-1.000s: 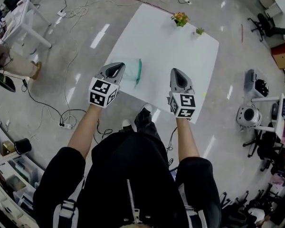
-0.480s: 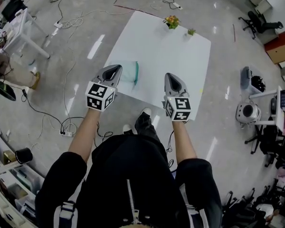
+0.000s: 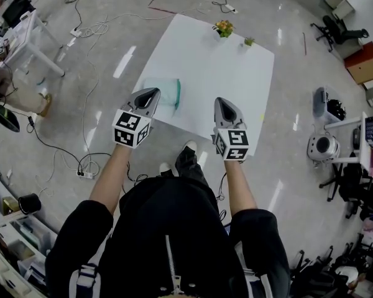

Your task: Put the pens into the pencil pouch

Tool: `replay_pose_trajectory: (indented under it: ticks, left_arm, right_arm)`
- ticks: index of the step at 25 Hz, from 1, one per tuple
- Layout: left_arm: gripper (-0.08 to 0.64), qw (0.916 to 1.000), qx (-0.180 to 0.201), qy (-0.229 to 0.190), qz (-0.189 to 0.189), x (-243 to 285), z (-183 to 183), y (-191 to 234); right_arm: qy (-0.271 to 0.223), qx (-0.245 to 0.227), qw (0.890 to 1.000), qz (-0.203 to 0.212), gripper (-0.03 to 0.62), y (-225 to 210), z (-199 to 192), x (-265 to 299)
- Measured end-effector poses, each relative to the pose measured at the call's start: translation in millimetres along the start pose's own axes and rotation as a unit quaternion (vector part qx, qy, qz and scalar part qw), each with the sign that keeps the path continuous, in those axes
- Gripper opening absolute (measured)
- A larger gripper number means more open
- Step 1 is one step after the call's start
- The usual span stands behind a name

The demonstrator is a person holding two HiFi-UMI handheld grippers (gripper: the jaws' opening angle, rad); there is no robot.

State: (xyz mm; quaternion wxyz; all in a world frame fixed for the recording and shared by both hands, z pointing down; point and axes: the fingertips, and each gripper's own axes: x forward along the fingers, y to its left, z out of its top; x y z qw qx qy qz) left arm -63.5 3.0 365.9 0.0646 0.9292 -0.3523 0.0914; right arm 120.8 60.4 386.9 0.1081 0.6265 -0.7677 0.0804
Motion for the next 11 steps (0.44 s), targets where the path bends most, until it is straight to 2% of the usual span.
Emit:
replay_pose_trajectory:
  ticks: [11]
  left_arm:
    - [0.029,1.0000,-0.004,0.008,0.003,-0.9,-6.5,8.7]
  right_arm:
    - [0.000,-0.010,1.000,0.003,0.008,-0.2,4.0,8.6]
